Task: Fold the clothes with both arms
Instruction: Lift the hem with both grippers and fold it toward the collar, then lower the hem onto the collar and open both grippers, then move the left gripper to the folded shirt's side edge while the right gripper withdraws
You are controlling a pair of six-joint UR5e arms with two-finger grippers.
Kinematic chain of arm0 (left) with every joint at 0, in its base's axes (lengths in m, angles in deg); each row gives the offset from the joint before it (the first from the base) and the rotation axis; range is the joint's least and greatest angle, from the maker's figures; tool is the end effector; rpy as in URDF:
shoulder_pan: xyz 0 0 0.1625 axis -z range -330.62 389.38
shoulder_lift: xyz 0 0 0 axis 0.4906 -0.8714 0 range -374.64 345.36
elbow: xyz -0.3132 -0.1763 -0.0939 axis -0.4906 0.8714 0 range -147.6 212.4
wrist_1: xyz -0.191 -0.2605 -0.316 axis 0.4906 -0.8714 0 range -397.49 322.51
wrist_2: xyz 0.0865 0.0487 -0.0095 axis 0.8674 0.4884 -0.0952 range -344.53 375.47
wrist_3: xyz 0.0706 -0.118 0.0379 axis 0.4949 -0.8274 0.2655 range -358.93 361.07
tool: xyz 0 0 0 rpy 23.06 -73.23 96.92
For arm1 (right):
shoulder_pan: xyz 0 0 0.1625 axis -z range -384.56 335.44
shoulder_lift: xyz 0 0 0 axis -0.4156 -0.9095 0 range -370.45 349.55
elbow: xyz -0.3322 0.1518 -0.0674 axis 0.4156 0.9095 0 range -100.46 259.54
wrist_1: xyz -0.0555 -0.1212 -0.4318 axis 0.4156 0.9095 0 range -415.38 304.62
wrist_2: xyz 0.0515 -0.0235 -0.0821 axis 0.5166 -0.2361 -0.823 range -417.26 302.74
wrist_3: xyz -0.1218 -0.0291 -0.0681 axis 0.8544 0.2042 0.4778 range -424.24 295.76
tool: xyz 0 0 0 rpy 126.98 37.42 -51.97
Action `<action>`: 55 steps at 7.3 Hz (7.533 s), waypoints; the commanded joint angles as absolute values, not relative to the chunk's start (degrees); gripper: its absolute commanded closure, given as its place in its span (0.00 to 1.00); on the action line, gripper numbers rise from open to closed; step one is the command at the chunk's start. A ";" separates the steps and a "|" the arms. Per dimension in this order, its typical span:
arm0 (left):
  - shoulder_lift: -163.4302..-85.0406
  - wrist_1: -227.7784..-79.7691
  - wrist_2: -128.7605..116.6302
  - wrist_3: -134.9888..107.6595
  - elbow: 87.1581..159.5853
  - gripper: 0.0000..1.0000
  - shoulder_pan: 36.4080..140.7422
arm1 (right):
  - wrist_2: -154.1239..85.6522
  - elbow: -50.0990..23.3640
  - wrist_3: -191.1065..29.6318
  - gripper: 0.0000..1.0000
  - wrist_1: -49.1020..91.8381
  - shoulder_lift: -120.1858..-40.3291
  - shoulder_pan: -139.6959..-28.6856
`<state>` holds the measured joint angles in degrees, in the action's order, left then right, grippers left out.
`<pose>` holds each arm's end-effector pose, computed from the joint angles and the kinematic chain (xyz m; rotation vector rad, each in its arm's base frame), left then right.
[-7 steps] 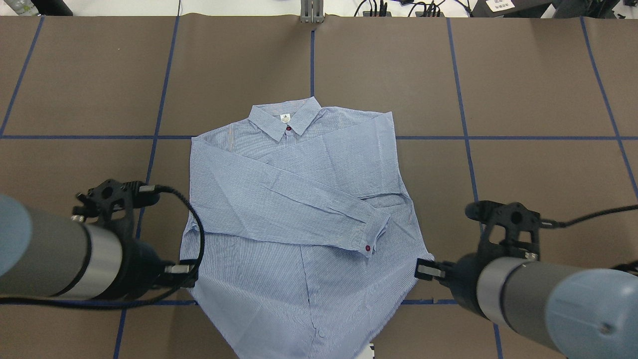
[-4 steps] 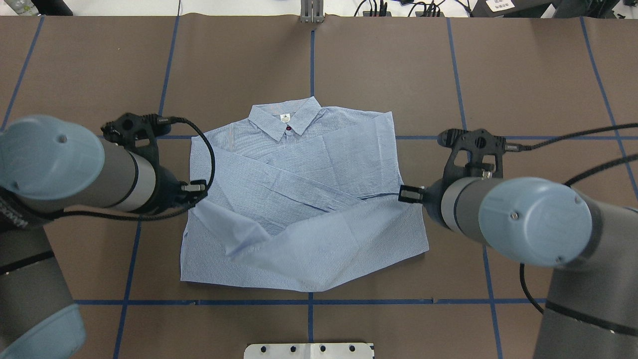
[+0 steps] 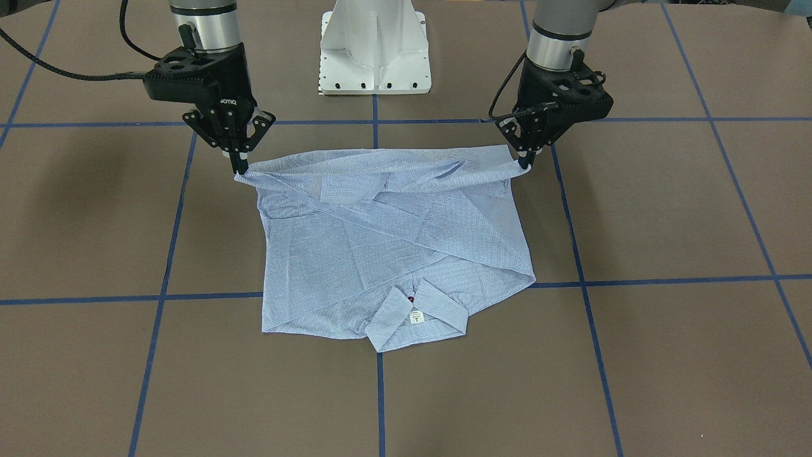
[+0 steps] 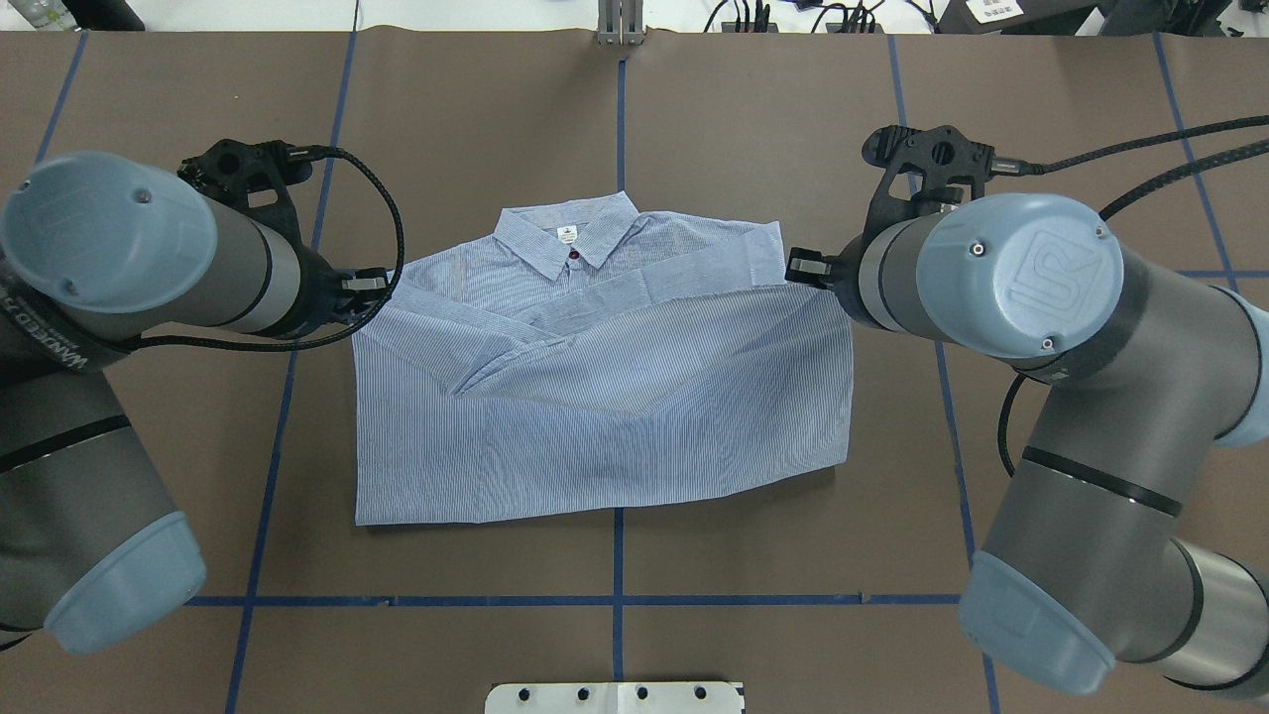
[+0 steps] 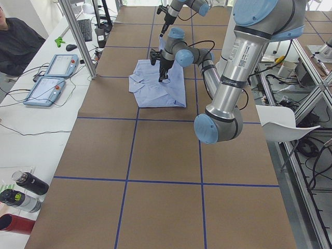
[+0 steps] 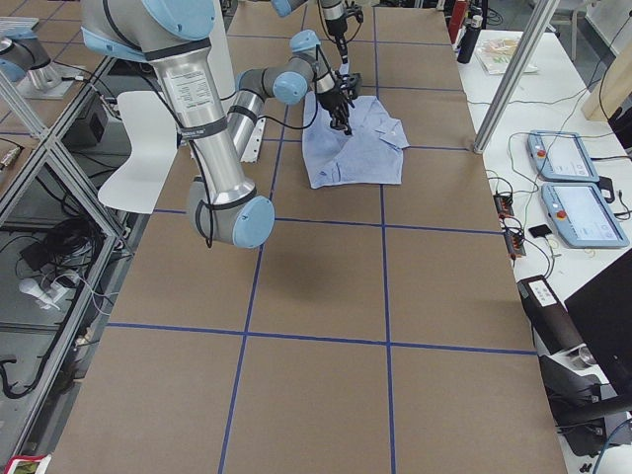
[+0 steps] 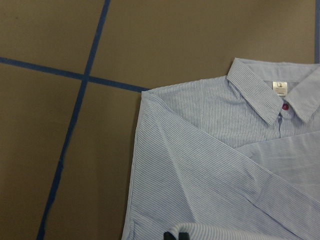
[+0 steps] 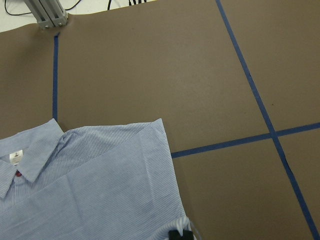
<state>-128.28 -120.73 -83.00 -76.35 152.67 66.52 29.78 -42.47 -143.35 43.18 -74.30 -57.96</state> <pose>0.3902 -0.4364 0.1768 0.2200 0.8077 -0.3426 -0.3939 -0.4282 0.1454 0.3736 -0.7889 0.3903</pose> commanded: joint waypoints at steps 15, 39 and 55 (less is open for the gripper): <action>-130.57 -150.61 -86.66 -68.46 130.14 1.00 73.24 | 40.83 -15.49 -139.92 1.00 14.50 -65.02 -68.95; -115.37 -153.16 -96.33 -66.70 145.16 0.00 68.23 | 57.00 -14.15 -123.12 0.00 22.93 -70.13 -75.80; -107.01 -163.53 -85.08 -71.88 144.91 0.00 53.65 | 56.74 -15.73 -123.12 0.00 22.84 -70.74 -75.80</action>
